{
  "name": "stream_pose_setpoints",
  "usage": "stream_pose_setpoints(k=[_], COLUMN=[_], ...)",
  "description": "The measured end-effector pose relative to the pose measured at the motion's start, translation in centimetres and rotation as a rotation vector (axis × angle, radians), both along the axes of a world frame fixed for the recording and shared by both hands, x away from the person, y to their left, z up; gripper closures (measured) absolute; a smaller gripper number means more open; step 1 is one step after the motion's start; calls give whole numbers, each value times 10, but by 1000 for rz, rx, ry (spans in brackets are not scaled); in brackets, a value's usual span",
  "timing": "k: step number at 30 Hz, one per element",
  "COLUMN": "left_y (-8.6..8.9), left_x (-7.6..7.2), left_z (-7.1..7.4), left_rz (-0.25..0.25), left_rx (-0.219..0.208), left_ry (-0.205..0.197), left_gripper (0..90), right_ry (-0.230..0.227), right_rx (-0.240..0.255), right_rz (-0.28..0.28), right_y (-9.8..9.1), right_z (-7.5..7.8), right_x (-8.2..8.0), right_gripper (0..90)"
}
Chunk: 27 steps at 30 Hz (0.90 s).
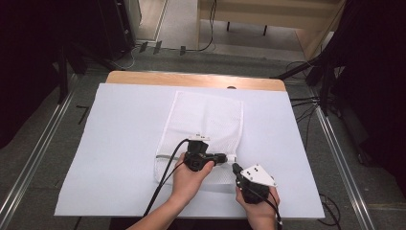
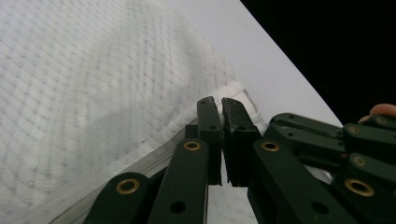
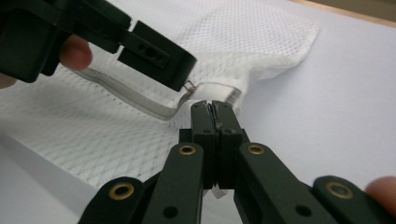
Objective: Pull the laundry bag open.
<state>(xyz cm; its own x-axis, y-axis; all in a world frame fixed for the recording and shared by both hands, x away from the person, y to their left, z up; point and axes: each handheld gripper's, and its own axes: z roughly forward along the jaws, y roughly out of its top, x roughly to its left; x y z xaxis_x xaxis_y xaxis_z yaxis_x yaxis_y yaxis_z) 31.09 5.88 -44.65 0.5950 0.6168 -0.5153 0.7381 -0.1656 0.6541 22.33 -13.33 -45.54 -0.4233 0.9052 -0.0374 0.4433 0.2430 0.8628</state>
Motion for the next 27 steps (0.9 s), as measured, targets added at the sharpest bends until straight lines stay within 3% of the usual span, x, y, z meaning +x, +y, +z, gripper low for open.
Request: stream_pose_setpoints(k=[5, 6, 8, 13, 24, 27], left_y=[3, 4, 7, 10, 10, 9], left_x=[-3, -3, -5, -7, -11, -12], left_z=[0, 0, 0, 0, 0, 0], left_rz=[-14, -14, -21, -24, -42, -44], left_rx=[11, 10, -22, -39, -47, -31], left_ry=[-15, -19, -32, -47, -76, -96], left_gripper=[880, 880, 880, 880, 881, 881], right_ry=[-10, -15, -7, 15, -73, -83], right_rx=[7, -11, -26, -14, -15, -10], right_rz=[-27, -26, -18, 2, -44, -53], right_y=[-2, -1, 0, -1, -1, -1], right_z=[2, 2, 2, 1, 12, 14], right_x=[1, 0, 0, 0, -5, -5], right_gripper=[900, 900, 900, 900, 900, 900])
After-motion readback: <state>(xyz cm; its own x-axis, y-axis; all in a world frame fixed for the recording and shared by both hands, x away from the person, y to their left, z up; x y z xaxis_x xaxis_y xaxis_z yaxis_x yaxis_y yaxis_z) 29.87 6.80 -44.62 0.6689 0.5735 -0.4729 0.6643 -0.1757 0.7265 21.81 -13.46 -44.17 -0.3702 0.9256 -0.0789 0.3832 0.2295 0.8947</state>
